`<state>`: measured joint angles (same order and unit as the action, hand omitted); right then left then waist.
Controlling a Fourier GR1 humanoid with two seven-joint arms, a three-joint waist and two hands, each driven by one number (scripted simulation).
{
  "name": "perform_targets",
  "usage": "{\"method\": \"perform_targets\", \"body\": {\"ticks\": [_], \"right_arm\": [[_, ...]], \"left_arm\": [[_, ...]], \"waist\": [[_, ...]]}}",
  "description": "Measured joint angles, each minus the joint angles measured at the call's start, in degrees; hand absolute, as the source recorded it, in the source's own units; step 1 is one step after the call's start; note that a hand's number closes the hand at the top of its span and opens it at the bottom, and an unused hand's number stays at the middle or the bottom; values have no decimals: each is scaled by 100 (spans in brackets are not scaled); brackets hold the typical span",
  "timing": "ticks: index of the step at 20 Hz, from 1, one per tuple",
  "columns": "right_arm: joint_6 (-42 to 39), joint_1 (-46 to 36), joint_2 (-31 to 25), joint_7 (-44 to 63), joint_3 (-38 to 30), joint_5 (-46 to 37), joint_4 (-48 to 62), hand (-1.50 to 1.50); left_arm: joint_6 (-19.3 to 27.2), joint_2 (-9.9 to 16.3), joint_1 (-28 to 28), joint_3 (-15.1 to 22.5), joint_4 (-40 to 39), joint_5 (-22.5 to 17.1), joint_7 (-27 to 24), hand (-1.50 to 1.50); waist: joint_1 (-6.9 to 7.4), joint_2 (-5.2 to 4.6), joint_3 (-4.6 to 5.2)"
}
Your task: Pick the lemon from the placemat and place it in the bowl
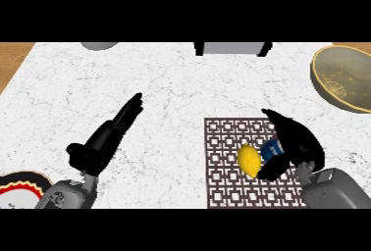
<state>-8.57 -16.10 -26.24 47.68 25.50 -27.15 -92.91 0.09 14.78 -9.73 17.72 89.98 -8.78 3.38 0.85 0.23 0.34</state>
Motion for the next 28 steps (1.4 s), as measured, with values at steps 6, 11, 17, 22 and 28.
{"method": "perform_targets", "body": {"ticks": [6,11,17,22,28], "right_arm": [[-1098,-736,477,1308,-34,1005,-120,-150],[-1325,-1157,623,1624,-121,1553,208,-150],[-1322,-1235,847,1837,172,1532,345,-150],[-1349,-1343,880,1783,276,1300,439,-150],[-1229,-1081,973,1716,521,635,242,-150]], "left_arm": [[-26,-24,-21,-48,-47,19,-17,0],[-7,-84,71,-8,53,70,8,0],[-123,-19,158,-139,64,51,-64,0],[-180,-78,162,-200,-51,95,-154,0],[-197,-133,239,-229,89,168,-91,0]], "waist": [[-8,-7,-10],[-12,-9,-18],[-54,-7,-24],[-73,-13,-27],[-88,-8,-31]]}}
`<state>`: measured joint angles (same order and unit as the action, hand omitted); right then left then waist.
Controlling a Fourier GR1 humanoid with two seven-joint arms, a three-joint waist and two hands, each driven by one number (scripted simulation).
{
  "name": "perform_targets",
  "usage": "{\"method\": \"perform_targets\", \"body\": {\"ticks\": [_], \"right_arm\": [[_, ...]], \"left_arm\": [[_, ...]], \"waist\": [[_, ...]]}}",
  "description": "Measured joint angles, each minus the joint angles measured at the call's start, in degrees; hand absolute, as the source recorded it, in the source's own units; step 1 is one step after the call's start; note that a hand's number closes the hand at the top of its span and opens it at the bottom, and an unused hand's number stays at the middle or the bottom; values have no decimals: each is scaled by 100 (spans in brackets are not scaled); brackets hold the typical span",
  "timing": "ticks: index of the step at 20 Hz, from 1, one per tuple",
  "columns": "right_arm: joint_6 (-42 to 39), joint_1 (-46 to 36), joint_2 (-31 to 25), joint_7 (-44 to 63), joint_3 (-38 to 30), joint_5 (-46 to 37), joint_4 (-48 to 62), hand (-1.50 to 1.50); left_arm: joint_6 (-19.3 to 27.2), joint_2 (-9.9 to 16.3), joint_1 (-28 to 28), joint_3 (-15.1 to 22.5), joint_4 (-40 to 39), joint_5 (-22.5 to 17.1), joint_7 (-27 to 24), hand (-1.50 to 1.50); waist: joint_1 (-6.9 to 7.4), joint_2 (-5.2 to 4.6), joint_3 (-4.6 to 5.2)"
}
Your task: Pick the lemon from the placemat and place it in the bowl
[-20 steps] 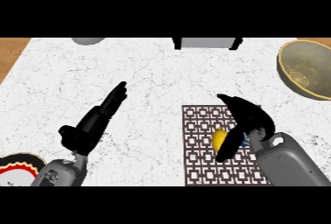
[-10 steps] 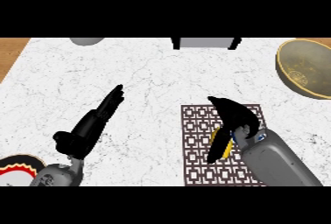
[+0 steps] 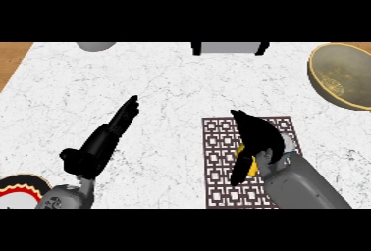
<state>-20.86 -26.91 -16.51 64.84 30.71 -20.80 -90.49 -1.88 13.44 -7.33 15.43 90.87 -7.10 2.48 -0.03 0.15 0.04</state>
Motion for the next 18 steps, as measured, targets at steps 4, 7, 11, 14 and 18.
{"method": "perform_targets", "body": {"ticks": [4,7,11,14,18], "right_arm": [[56,287,-90,-115,196,-544,-96,-150],[84,370,-56,-149,195,-847,-36,-150],[128,575,3,-220,139,-1187,36,-150],[123,697,85,-283,39,-1334,138,-150],[98,790,237,-429,-103,-1506,407,-150]], "left_arm": [[-45,-28,-7,-75,-54,1,-38,0],[-111,-22,-60,-122,-46,9,7,0],[-84,-128,-125,-118,-97,103,63,0],[-128,-158,-80,-147,-119,139,-8,0],[-187,-191,-97,-204,-132,177,45,0]], "waist": [[-15,0,1],[-10,-4,-1],[-11,-7,-1],[-3,-7,0],[10,-6,3]]}}
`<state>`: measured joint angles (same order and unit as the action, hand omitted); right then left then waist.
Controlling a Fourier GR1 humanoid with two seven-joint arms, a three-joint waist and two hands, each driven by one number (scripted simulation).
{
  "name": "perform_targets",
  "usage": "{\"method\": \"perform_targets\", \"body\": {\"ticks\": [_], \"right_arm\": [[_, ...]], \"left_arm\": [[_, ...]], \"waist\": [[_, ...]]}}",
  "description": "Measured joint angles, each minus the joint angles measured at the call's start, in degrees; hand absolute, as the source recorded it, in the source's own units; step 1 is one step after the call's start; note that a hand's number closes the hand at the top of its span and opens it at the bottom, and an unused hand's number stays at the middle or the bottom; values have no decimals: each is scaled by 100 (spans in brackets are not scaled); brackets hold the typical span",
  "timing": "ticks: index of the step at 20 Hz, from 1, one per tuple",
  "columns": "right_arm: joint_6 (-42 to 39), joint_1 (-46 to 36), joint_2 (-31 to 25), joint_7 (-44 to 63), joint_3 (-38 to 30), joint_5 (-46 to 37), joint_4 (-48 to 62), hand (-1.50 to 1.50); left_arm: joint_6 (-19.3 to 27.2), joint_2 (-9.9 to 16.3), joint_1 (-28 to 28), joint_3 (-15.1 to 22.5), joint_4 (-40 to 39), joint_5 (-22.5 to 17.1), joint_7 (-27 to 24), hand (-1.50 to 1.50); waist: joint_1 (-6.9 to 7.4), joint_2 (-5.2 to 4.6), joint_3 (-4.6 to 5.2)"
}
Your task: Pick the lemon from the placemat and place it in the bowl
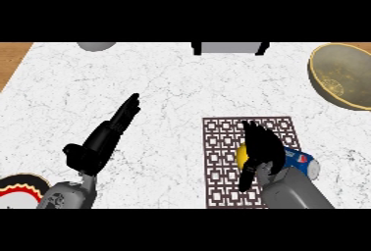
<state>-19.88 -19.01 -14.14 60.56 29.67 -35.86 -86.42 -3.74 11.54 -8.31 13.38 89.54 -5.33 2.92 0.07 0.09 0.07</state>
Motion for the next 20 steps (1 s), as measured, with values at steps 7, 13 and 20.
{"method": "perform_targets", "body": {"ticks": [7,13,20], "right_arm": [[-48,170,150,-349,-379,-369,278,-150],[150,249,274,-953,-518,-871,527,150],[435,-211,470,-1227,-949,-1283,1111,150]], "left_arm": [[-74,-190,137,-18,-15,204,-66,0],[-209,-267,198,-156,108,309,7,0],[-333,-387,154,-253,185,358,94,0]], "waist": [[-1,-6,-5],[5,-7,-6],[39,-17,-9]]}}
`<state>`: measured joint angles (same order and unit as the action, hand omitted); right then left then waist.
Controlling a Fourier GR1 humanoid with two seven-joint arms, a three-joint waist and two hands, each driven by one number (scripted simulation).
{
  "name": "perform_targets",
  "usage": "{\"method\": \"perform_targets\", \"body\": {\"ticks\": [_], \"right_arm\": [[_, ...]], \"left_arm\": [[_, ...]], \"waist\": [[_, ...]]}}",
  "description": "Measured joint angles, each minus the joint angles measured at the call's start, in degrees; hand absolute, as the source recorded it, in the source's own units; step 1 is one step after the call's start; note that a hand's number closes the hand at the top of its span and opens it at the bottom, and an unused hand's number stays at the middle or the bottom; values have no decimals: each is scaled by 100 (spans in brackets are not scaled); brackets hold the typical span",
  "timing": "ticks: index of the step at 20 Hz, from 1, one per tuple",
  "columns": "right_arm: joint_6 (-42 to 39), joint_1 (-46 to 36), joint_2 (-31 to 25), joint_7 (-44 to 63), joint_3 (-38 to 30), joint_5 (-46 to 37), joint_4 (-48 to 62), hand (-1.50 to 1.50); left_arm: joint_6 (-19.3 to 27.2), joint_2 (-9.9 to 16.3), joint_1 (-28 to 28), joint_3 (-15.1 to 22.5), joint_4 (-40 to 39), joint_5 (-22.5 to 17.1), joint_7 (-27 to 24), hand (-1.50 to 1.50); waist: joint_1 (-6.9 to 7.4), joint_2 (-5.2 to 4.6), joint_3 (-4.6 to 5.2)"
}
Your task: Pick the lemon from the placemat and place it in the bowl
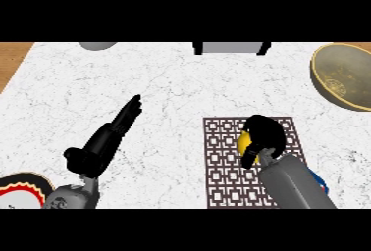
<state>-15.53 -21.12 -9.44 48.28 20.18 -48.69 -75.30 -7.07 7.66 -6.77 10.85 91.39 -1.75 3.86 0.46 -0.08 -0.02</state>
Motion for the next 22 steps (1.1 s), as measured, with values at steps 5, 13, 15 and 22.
{"method": "perform_targets", "body": {"ticks": [5,13,15,22], "right_arm": [[370,-1287,-197,208,-1244,204,1308,150],[1111,-2882,-768,379,-1921,-267,3429,150],[1385,-3150,-899,475,-1884,-544,3746,150],[2731,-3947,-1157,727,-1822,-1341,4156,150]], "left_arm": [[-53,-52,-191,79,-51,43,-12,0],[-107,-145,-325,218,-149,116,-11,0],[-86,-166,-314,215,-174,132,-29,0],[-160,-89,-345,80,-202,60,-30,0]], "waist": [[227,-116,-8],[427,-171,-7],[415,-161,-5],[366,-131,-3]]}}
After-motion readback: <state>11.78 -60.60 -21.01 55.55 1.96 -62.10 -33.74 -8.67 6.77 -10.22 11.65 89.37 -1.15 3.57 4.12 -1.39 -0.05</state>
